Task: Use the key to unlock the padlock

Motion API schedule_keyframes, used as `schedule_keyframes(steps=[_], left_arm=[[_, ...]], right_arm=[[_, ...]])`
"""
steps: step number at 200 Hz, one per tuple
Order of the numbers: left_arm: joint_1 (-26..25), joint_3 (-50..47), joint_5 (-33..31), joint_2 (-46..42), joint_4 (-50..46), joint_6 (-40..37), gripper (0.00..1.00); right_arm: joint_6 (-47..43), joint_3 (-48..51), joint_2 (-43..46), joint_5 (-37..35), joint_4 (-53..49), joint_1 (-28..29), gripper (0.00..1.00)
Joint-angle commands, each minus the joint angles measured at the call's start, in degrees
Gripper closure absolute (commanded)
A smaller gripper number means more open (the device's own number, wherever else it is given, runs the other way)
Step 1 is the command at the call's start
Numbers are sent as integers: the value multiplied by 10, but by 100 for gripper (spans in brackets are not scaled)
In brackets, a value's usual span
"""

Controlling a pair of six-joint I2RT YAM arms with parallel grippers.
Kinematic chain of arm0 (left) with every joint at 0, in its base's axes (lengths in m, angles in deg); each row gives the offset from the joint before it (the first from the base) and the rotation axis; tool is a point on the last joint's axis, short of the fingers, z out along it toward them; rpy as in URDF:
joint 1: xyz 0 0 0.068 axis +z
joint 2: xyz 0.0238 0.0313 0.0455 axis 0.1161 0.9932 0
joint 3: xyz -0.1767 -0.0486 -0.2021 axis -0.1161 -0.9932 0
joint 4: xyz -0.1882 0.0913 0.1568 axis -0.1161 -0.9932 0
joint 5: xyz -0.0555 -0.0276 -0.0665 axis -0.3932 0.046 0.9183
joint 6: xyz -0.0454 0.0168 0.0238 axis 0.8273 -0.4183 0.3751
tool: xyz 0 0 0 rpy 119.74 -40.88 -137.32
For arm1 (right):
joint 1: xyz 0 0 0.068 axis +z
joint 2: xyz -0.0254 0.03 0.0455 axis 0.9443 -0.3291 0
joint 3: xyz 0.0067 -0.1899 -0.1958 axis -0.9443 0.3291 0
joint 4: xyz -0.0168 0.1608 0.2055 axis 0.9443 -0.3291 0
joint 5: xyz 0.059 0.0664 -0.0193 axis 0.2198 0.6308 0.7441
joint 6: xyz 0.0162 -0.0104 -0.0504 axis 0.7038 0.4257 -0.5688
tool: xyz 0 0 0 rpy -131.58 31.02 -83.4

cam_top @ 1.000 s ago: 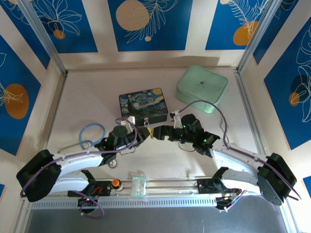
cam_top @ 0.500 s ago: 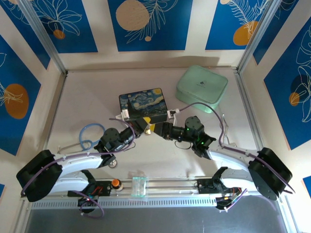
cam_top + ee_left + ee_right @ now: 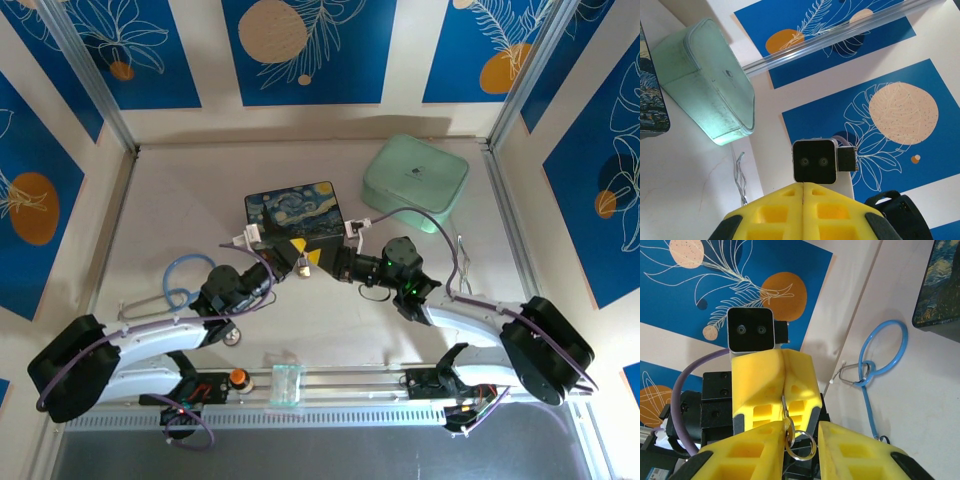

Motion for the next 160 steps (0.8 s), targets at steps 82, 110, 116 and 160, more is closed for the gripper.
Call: schedule_keyframes(steps=[82, 110, 116, 160], left_arm=[[3, -11, -8, 11, 50, 7, 100], [3, -16, -16, 11, 51, 13, 100], [3, -18, -18, 10, 49, 14, 100], [4, -12, -17, 10, 30, 8, 79]], right_arm=[[15, -20, -29, 26, 57, 10, 88], [18, -11, -24, 22, 56, 6, 100], [19, -9, -22, 21, 54, 5, 100], [8, 0, -6, 20, 31, 0, 100]])
